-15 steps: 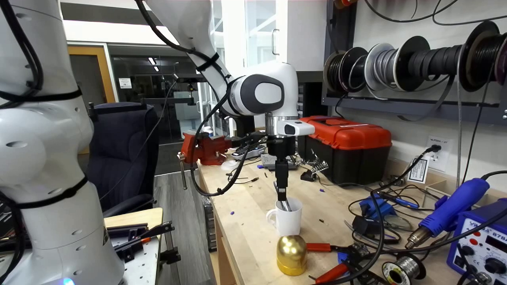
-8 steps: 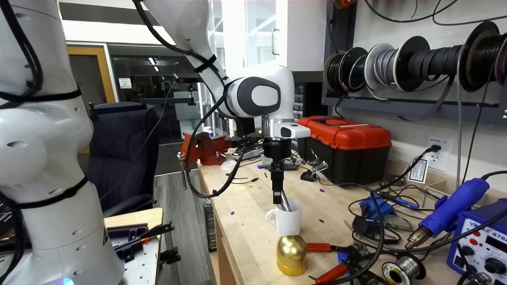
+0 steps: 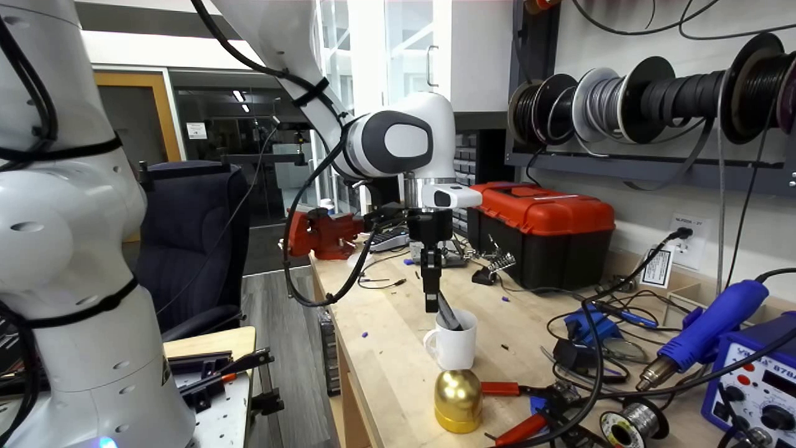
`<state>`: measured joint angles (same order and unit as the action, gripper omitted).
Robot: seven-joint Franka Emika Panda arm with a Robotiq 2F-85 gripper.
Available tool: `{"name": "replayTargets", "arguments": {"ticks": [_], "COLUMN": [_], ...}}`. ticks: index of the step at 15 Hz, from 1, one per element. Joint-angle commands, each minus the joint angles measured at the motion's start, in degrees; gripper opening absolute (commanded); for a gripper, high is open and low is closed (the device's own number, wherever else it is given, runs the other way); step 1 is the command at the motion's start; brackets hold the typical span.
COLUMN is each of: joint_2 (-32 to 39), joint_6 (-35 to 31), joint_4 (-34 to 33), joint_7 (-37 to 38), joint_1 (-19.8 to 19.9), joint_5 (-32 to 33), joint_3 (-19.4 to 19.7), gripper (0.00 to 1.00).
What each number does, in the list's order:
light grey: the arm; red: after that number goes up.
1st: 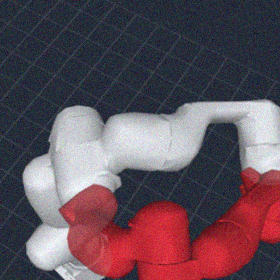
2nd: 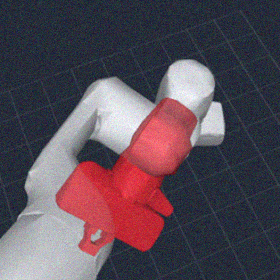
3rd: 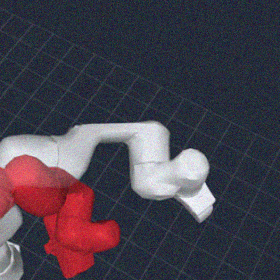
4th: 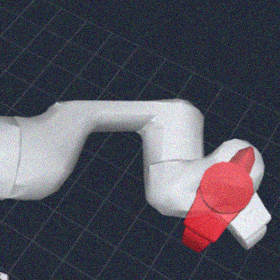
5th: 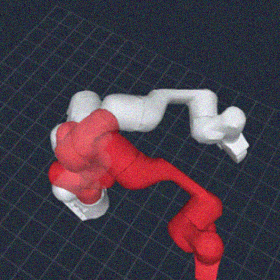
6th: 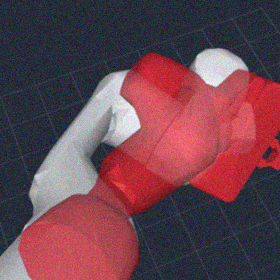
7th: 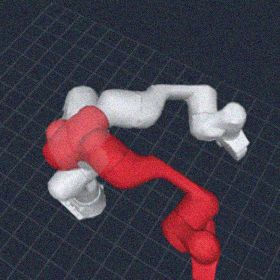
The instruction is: Put the marker on the table
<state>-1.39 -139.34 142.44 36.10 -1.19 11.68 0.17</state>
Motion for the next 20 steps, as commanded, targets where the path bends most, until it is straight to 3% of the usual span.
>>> {"name": "replayTargets", "arguments": {"ticks": [1,7,12,17,20], "joint_2": [-4.7,-7.5,-15.2,-22.6,-22.8], "joint_6": [-0.3,-0.5,0.3,2.2,4.0], "joint_4": [3.0,4.4,7.9,9.3,6.5], "joint_7": [1.3,2.4,5.8,8.1,8.3], "joint_1": [0.7,1.6,3.0,3.6,3.2], "joint_5": [2.1,4.7,9.1,12.6,13.8], "joint_3": [-0.5,-0.9,-2.4,-7.8,-12.8], "gripper": [0.04,0.04,0.04,0.04,0.04]}}
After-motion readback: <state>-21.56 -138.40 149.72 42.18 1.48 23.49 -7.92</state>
